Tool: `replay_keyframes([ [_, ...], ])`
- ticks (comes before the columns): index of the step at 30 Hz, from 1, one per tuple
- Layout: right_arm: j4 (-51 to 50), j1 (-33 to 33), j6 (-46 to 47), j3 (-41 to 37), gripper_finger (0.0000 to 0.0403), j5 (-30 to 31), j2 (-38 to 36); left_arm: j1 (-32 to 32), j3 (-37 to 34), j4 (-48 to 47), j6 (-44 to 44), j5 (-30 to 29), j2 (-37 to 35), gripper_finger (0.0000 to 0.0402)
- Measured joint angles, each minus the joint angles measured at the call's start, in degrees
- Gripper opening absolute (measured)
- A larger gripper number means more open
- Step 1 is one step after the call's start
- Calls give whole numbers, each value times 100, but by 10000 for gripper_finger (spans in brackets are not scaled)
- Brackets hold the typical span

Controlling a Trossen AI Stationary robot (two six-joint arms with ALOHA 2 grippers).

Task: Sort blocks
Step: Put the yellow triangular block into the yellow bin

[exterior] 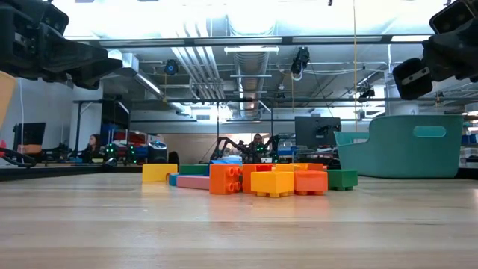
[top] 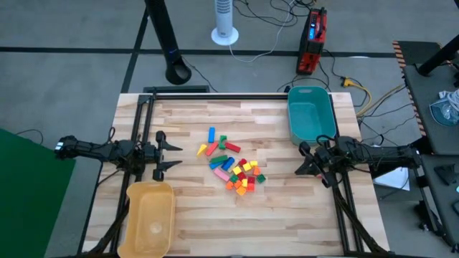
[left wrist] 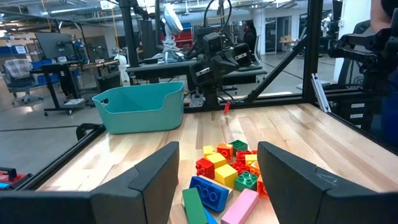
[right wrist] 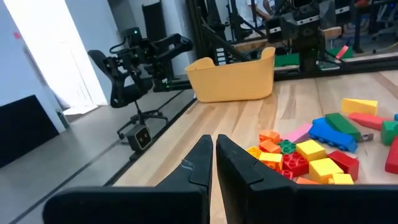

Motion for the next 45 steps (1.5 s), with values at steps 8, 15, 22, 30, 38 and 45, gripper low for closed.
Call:
replay_keyframes([
  [8, -53, 2, -584, 152, 13, 275, -1, 2, 2, -2, 2, 0, 2, 205],
  [15, -146, 2, -549, 642, 13, 1925, 58, 2, 1, 0, 2, -1, 2, 205],
  [22, -211, 0, 1799, 978, 13, 3399, 146, 2, 2, 0, 0, 0, 2, 205],
  [30, -171, 1, 2372, 1954, 13, 3922, 692, 1, 0, 0, 0, 0, 2, 205],
  [38, -219, 0, 1939, 3044, 13, 4314, 1708, 2, 0, 1232, -2853, -355, 4, 205],
  [45, -250, 0, 1929, 3600, 13, 4665, 2455, 28, 241, 2706, -3076, -986, 63, 205],
])
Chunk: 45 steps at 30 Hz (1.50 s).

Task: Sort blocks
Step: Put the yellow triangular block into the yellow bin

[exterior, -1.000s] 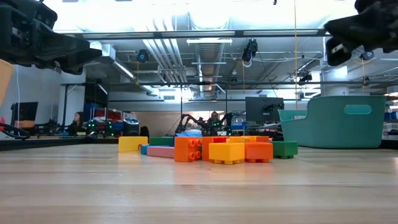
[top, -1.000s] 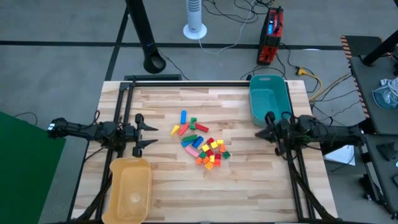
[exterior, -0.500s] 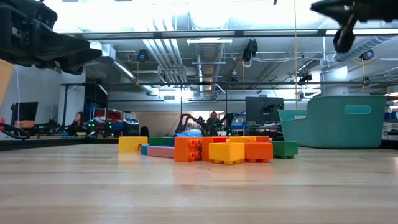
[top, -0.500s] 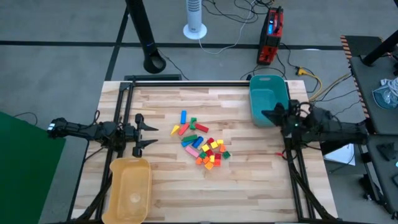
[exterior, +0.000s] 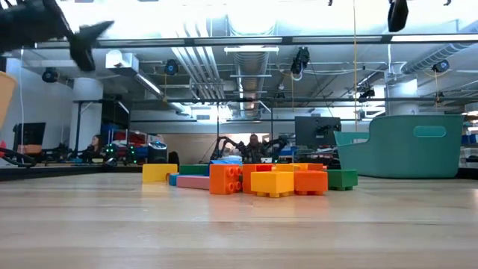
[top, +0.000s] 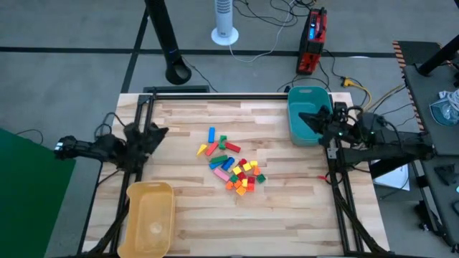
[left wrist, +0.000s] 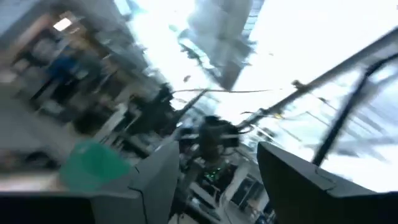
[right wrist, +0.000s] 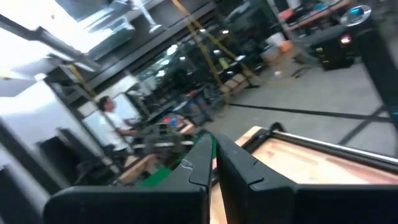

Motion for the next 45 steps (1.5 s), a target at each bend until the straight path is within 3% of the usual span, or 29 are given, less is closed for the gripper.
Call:
replay_keyframes([
  [4, -173, -18, -60, 274, 13, 411, 305, 2, 845, -406, 540, 165, 489, 205],
  [9, -309, -297, -367, 637, 13, 552, 702, 4, 2419, -2342, 633, -702, 1648, 205],
  [14, -318, -851, -486, 904, 13, 548, 1150, 26, 3832, -5478, -848, -1572, 2865, 205],
  [18, -729, -1341, -524, 1165, 13, 531, 1521, 48, 4560, -7053, -2209, -1700, 3751, 205],
  [21, -1369, -1674, -497, 1449, 13, 431, 1808, 48, 5015, -7299, -2526, -1626, 4371, 205],
  [27, -2546, -2075, -180, 2131, 13, 185, 2407, 52, 6024, -7266, -2173, -1509, 5576, 205],
  [35, -3369, -2079, -518, 2726, 13, 174, 3006, 63, 7620, -7659, -1480, -598, 7125, 205],
  [40, -3562, -2081, -634, 2888, 13, 171, 3185, 282, 8411, -8830, -1597, -1040, 7548, 205],
  [45, -3668, -2081, -677, 2898, 13, 174, 3199, 419, 8909, -9145, -1561, -961, 7725, 205],
])
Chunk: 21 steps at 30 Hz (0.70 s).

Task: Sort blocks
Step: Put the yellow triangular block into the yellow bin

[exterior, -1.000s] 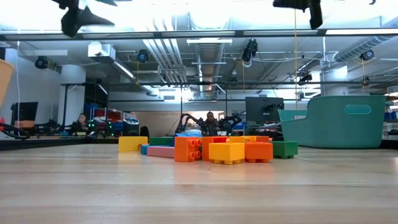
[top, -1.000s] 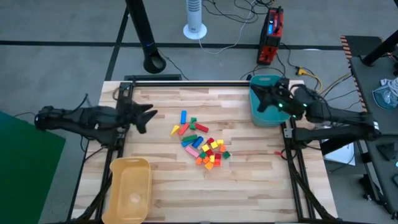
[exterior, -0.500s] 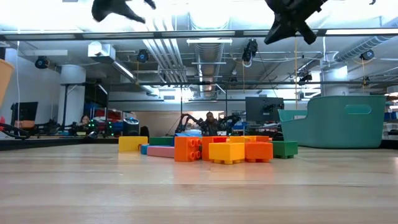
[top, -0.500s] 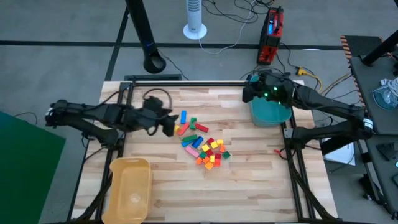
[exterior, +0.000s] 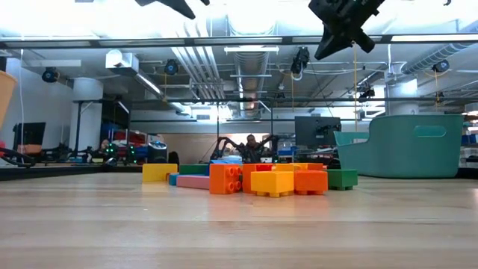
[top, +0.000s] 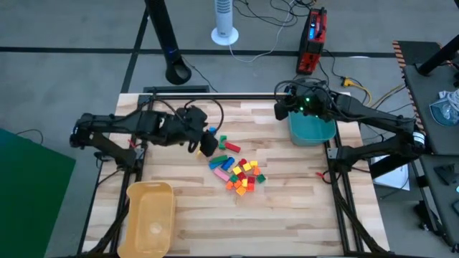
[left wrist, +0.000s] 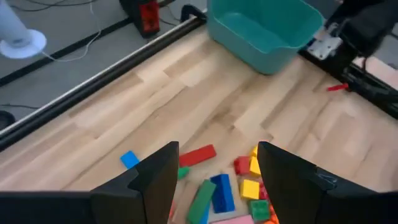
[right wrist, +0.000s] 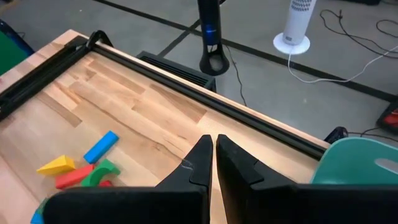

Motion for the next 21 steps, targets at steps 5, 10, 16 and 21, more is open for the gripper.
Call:
replay_keyframes([
  [5, -62, 0, -13, 0, 13, 2, -25, 345, 88, -727, -751, -103, 181, 205],
  [10, -68, 0, -14, 0, 13, 2, -25, 1514, -610, -935, -413, 979, 392, 205],
  [16, -74, 0, -3, 0, 13, -172, -120, 2319, -1820, 88, 25, 2728, 749, 205],
  [21, -81, 0, 4, 0, 13, -425, -229, 2431, -2329, 261, 30, 2810, 1067, 205],
])
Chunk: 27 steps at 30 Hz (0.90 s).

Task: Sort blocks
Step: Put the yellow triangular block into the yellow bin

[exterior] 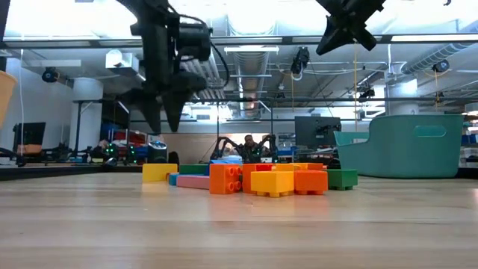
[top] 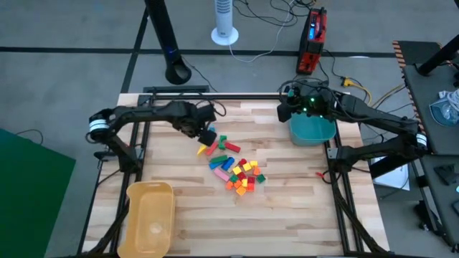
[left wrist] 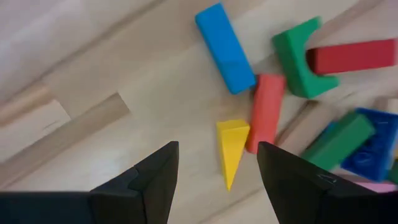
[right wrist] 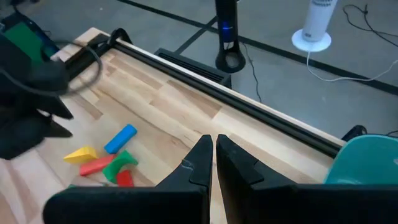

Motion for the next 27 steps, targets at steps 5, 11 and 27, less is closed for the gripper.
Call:
replay_keyframes([
  [5, -10, 7, 42, 0, 13, -43, -34, -42, -120, 152, 57, 231, 182, 205],
  [11, -21, 7, 68, -2, 13, -172, -23, -189, -492, 610, 179, 385, 263, 205],
  [27, -17, 7, 37, -4, 13, -172, -23, -343, -1402, 1870, 211, 327, 381, 205],
])
